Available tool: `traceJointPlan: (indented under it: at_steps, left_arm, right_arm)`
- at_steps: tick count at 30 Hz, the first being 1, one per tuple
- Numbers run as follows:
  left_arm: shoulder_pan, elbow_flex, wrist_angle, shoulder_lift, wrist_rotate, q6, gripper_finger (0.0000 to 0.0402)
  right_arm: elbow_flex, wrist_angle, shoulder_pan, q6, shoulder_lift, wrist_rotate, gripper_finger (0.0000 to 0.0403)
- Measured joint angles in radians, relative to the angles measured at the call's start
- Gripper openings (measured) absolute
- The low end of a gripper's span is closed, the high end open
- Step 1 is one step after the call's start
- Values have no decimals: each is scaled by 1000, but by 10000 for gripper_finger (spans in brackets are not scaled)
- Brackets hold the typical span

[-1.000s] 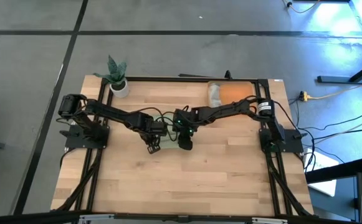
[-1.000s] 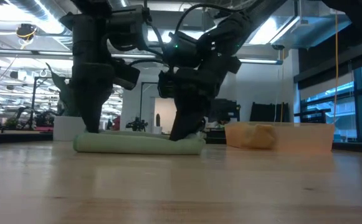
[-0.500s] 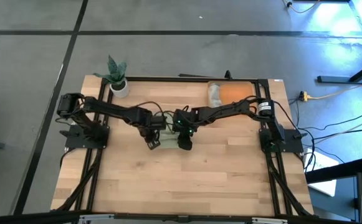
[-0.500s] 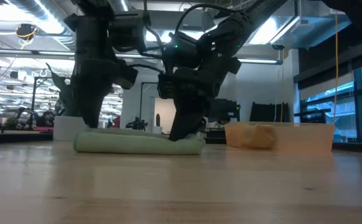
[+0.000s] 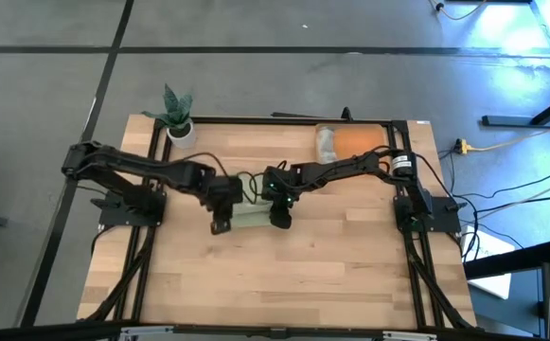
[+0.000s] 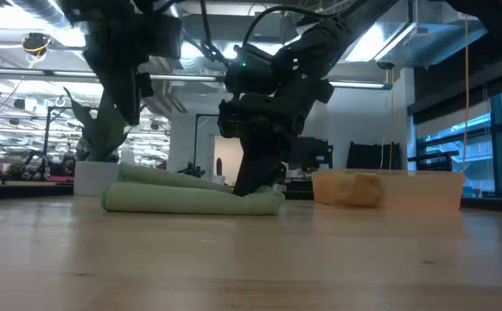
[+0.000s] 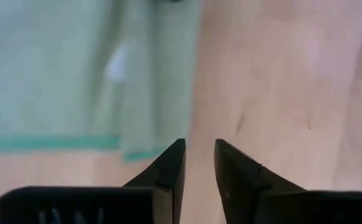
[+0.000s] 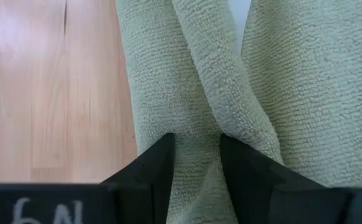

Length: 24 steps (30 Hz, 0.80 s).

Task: Roll microfiber towels into tight, uniform cylinder then place into a basket
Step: Roll the green microfiber towel

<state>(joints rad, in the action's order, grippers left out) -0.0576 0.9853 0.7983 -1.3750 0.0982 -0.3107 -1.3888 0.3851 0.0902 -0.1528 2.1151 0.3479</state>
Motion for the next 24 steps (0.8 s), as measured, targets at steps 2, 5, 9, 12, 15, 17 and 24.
traceJointPlan:
  at_steps: [2, 5, 9, 12, 15, 17, 24]
  left_arm:
    - [-34, -32, -76, -13, -3, 56, 70]
    - [-70, -87, -186, -36, -51, 100, 69]
    - [-88, -139, -270, -78, -121, 104, 69]
    - [-80, -164, -268, -101, -161, 89, 69]
    - [-67, -187, -265, -117, -200, 82, 69]
    - [-59, -194, -262, -117, -231, 78, 69]
    - [-20, -218, -301, -117, -253, 84, 69]
  right_arm:
    - [0, -3, 0, 0, 0, 3, 135]
    - [0, -4, 0, -16, 0, 8, 135]
    - [0, -5, 0, -26, 0, 12, 135]
    - [0, -5, 1, -27, 1, 15, 135]
    - [0, -5, 1, -27, 1, 15, 135]
    - [0, -5, 1, -28, 1, 15, 135]
    - [0, -6, 1, -24, 1, 15, 135]
